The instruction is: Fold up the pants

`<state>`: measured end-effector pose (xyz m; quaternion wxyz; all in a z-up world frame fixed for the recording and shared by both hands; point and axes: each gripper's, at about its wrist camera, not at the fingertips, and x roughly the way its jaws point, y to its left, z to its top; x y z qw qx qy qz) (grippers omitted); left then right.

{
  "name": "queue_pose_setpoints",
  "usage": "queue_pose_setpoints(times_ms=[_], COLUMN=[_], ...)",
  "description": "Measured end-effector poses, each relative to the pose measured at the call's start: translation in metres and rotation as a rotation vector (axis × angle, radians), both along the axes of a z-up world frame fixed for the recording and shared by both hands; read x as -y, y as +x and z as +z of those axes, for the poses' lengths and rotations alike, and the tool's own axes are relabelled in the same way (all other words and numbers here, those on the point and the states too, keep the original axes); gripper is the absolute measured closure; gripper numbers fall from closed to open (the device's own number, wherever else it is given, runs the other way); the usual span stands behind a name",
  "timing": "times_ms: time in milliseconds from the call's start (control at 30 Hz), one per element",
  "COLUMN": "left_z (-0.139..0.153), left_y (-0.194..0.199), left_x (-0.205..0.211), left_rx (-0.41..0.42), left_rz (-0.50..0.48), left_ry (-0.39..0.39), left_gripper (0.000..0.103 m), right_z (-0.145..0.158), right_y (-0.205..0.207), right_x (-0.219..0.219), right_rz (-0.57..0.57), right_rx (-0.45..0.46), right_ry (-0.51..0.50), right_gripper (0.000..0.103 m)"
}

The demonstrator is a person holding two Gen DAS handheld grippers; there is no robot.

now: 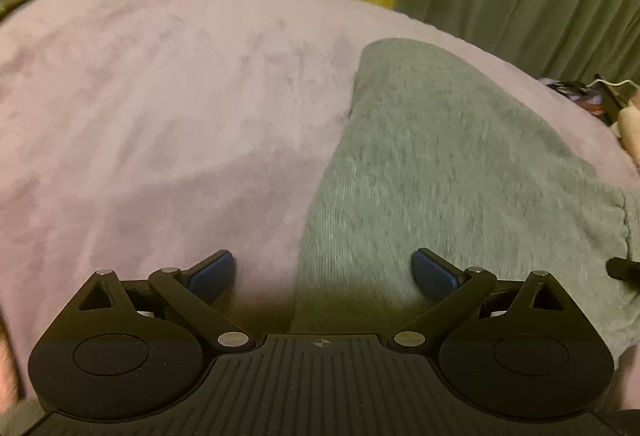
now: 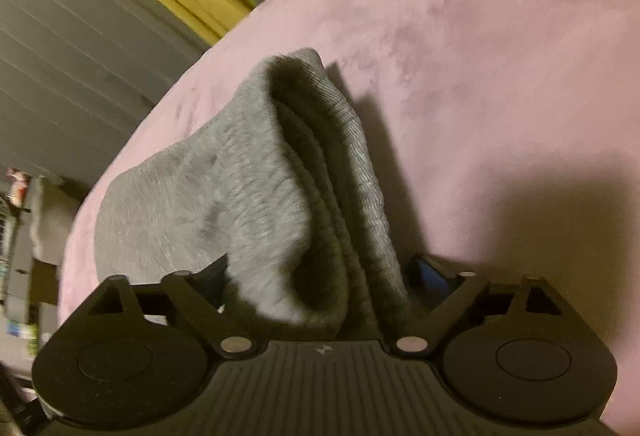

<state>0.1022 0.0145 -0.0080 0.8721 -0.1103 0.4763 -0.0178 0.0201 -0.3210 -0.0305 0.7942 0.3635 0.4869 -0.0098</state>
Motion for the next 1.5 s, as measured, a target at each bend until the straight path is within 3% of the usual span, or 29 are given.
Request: queue_pose_setpoints(times_ms=[133, 300, 400, 433, 533, 600, 633, 700, 800, 900, 933, 1033, 1100, 1200, 1500], left_z=[-0.01, -0.014, -0.014, -0.016, -0.015, -0.014, -0.014, -0.012, -0.01, -0.007, -0.003, 0.004, 0.01, 0.024, 0.052], left_y=[0.024, 0.054, 0.061, 0.064, 0.07, 0.074, 0.073, 0.069, 0.062, 0.061, 0.06, 0.057, 0.054, 0.054, 0.071], left_x=[-0.016, 0.002, 0.015, 0.019, 0.026, 0.026, 0.026, 0.026, 0.027, 0.029, 0.03, 0.034, 0.035, 0.028, 0.041], left_rx=[-0.063, -0.101, -0.087, -0.081, -0.07, -0.066, -0.058, -0.02, 0.016, 0.034, 0.039, 0.06, 0.07, 0.082, 0.139], left_rz=[-0.1, -0.262, -0.307, -0.322, -0.342, -0.346, -0.353, -0.365, -0.358, -0.323, -0.316, -0.309, -0.309, -0.298, -0.264], left_ry=[-0.161, -0.191, -0.159, -0.146, -0.143, -0.154, -0.153, -0.157, -0.143, -0.152, -0.155, -0.127, -0.115, -0.161, -0.161], left_gripper=[0.003, 0.002, 0.002, 0.001, 0.002, 0.004, 0.008, 0.02, 0.03, 0.054, 0.063, 0.073, 0.077, 0.082, 0.082], right_z=[-0.008, -0.007, -0.009, -0.01, -0.012, -0.016, -0.016, -0.017, -0.015, -0.004, -0.001, 0.009, 0.02, 0.037, 0.09], right_y=[0.01, 0.033, 0.04, 0.038, 0.037, 0.042, 0.043, 0.044, 0.049, 0.046, 0.045, 0.041, 0.04, 0.044, 0.076], right_x=[0.01, 0.009, 0.008, 0.008, 0.013, 0.017, 0.019, 0.016, 0.008, -0.013, -0.017, -0.022, -0.028, -0.037, -0.052], right_rz=[0.056, 0.125, 0.154, 0.161, 0.175, 0.16, 0.15, 0.132, 0.116, 0.136, 0.148, 0.129, 0.12, 0.121, 0.143], right_rx=[0.014, 0.024, 0.045, 0.047, 0.063, 0.053, 0.053, 0.051, 0.041, 0.043, 0.045, 0.062, 0.079, 0.12, 0.287], right_ry=[0.067, 0.101, 0.069, 0.07, 0.107, 0.138, 0.168, 0.207, 0.157, -0.01, -0.046, -0.049, -0.064, -0.054, -0.024], right_gripper=[0.004, 0.005, 0.034, 0.035, 0.033, 0.021, 0.012, 0.007, 0.008, 0.034, 0.039, 0.044, 0.045, 0.046, 0.048])
